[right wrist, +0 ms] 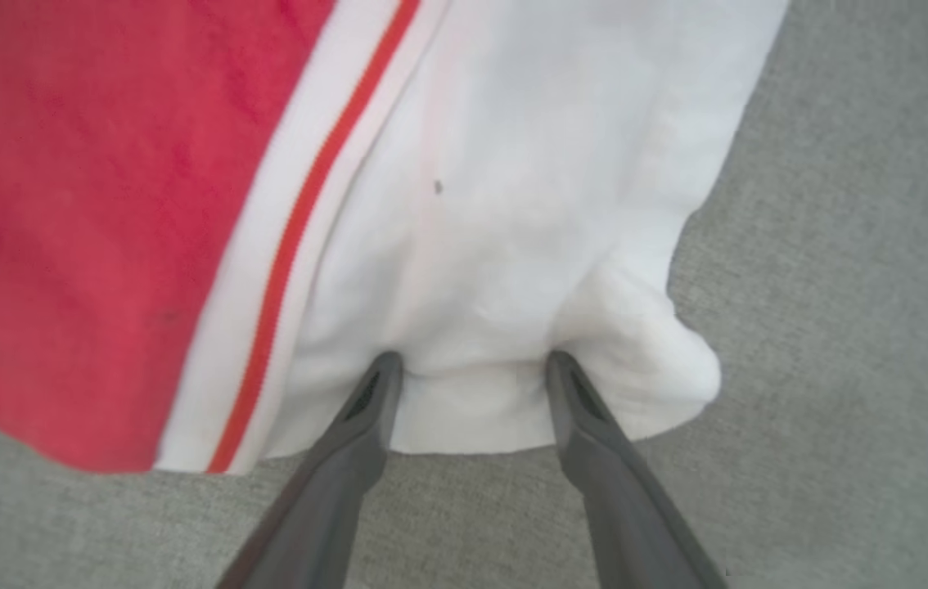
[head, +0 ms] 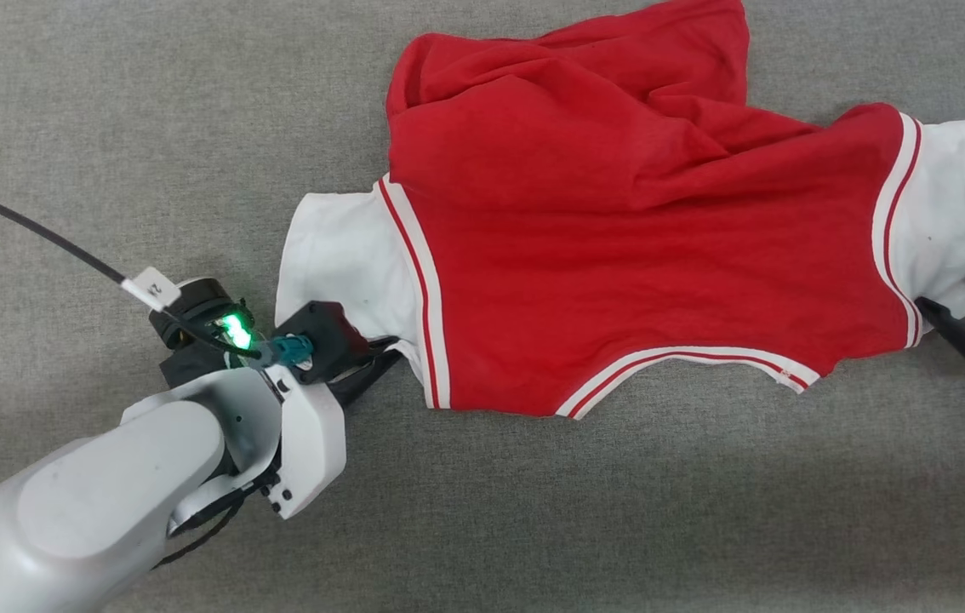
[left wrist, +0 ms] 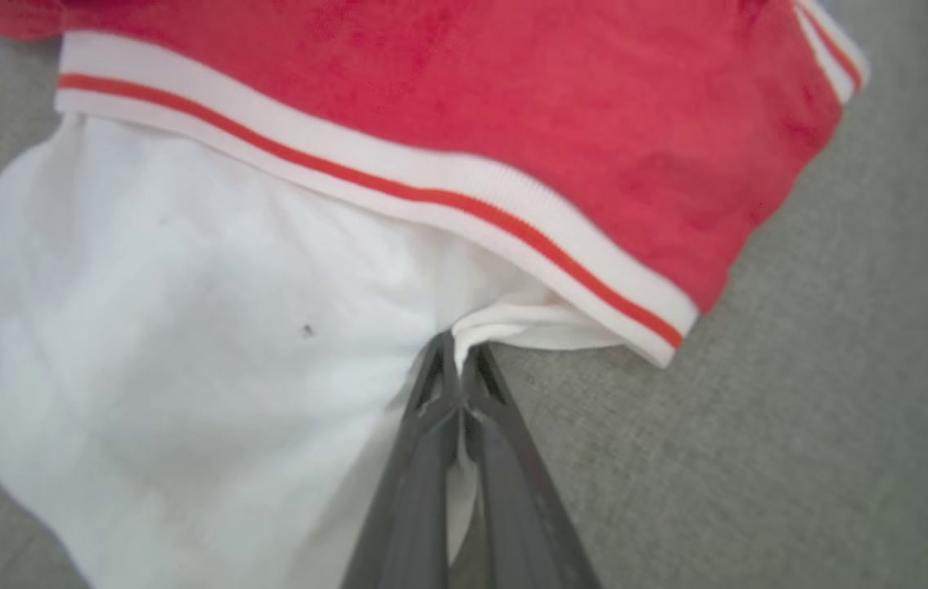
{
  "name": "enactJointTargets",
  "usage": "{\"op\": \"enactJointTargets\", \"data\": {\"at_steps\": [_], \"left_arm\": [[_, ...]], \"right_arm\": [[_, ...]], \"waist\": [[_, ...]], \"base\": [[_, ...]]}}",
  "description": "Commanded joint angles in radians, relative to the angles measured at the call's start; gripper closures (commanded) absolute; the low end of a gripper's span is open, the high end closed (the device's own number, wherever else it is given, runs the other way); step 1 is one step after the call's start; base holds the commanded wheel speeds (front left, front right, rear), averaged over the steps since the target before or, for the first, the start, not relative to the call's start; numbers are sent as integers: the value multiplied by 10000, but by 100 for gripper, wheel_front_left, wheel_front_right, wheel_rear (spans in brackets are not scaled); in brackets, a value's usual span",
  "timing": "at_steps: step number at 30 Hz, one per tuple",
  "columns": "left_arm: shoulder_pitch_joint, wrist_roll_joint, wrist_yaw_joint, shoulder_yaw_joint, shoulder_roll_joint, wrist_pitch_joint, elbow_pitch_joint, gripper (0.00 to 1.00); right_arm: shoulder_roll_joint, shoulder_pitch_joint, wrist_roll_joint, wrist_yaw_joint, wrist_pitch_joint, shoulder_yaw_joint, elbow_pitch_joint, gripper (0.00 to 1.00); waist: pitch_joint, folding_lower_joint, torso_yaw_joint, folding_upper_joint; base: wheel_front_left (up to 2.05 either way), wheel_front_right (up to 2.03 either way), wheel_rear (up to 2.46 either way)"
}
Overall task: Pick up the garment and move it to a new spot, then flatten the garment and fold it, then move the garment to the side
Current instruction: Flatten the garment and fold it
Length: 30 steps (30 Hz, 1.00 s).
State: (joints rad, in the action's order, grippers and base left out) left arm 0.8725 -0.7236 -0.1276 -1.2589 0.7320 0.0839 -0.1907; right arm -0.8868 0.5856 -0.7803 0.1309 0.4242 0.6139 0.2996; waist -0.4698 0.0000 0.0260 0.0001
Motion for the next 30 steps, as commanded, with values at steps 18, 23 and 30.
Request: {"op": "enactJointTargets", "data": {"at_steps": [18,23,30], "left_arm": [[-17,-3213,-14,-174,92,-3162,-950,100],[-193,-3994,-14,192,561,-3435,-170,100],[307,-5264,-16,1609,552,-3503,-101,100]], "right_arm": [[-77,-514,-1003,-3,-2216,-674,-300,100],[-324,-1172,-1621,-3,-2572,-1635,-1155,100],[501,-220,-2049,-3,-2140,-2339,-1712,100]], "waist": [[1136,0,46,-1],[1255,0,-34,-1],[1143,0,-25,-1]], "base": [[0,0,0],[0,0,0],[0,0,0]]}}
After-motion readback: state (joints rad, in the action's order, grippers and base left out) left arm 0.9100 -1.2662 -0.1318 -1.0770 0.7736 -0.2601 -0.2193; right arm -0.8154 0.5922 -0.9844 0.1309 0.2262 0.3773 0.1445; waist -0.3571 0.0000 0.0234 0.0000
